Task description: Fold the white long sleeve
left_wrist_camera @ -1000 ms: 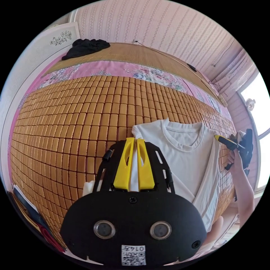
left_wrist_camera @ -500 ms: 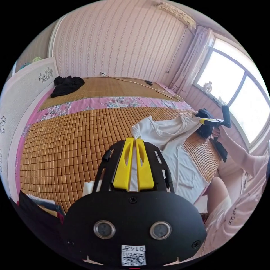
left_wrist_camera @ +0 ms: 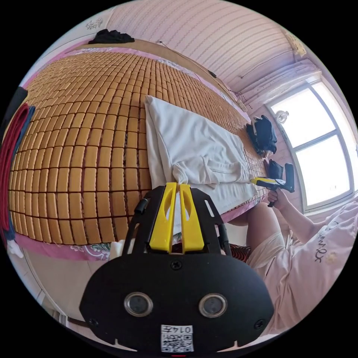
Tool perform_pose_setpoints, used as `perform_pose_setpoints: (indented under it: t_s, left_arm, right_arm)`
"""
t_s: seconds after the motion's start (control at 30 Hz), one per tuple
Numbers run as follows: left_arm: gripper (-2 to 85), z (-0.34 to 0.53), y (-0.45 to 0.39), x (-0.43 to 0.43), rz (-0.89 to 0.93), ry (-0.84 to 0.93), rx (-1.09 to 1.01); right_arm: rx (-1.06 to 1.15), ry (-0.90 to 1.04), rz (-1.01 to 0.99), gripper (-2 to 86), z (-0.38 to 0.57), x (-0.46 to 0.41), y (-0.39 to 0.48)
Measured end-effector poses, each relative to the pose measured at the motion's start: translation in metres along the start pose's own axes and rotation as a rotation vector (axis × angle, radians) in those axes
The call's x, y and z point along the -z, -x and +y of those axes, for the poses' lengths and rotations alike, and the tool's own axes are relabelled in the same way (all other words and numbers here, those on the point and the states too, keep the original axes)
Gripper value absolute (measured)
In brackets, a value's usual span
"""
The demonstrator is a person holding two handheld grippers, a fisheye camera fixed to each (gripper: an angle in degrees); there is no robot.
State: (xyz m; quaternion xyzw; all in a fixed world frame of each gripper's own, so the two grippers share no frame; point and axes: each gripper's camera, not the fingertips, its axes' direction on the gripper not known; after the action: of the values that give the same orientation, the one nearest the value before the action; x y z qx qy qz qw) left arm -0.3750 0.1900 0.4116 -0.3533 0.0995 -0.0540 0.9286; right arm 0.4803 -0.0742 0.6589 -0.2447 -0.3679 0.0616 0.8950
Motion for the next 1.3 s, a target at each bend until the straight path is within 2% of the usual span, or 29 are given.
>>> perform_pose_setpoints:
  t_s: [0.23, 0.4, 0.47, 0.63, 0.7, 0.77, 0.83, 0.9, 1.03, 1.13, 1.17, 1.3]
  left_arm:
    - [-1.0, -0.009, -0.006, 0.004, -0.045, 0.089, -0.098]
    - [-0.4, -0.009, 0.002, -0.026, -0.060, 0.231, -0.097]
    - [0.2, -0.009, 0.003, -0.026, -0.044, 0.222, -0.070]
    - [-0.6, -0.002, -0.006, -0.010, -0.216, 0.230, -0.117]
    - [-0.7, 0.001, -0.016, -0.008, -0.244, 0.250, -0.168]
    - [-0.4, 0.000, -0.032, -0.013, -0.214, 0.233, -0.216]
    - [0.5, -0.005, -0.054, -0.024, -0.181, 0.191, -0.273]
    - [5.0, -0.015, -0.083, -0.044, -0.191, 0.113, -0.307]
    - [6.4, -0.025, -0.105, -0.092, -0.218, 0.165, -0.343]
    - [3.2, -0.017, -0.114, -0.126, -0.256, 0.240, -0.392]
    - [1.4, -0.012, -0.114, -0.137, -0.306, 0.279, -0.386]
    - [-0.7, 0.010, -0.116, -0.129, -0.248, 0.231, -0.439]
  right_arm:
    - [0.009, -0.035, -0.033, 0.2, -0.005, 0.013, -0.008]
    - [-0.026, 0.081, -0.045, 1.1, -0.003, -0.029, -0.015]
    - [-0.025, 0.078, -0.036, 2.0, -0.002, -0.037, -0.011]
    - [-0.075, 0.061, 0.020, 5.4, 0.000, -0.030, -0.007]
    - [-0.010, 0.031, 0.157, 5.6, -0.008, -0.021, 0.017]
    - [0.069, -0.038, 0.202, 5.7, -0.018, -0.020, 0.043]
    - [0.131, -0.078, 0.156, 6.0, -0.032, -0.029, 0.066]
    - [0.204, -0.053, 0.074, 7.0, -0.051, -0.056, 0.088]
    - [0.266, 0.042, 0.178, 8.4, -0.070, -0.103, 0.108]
    - [0.283, 0.142, 0.229, 6.8, -0.075, -0.133, 0.114]
    - [0.280, 0.120, 0.236, 5.2, -0.074, -0.134, 0.116]
    - [0.312, 0.049, 0.111, 0.8, -0.061, -0.124, 0.120]
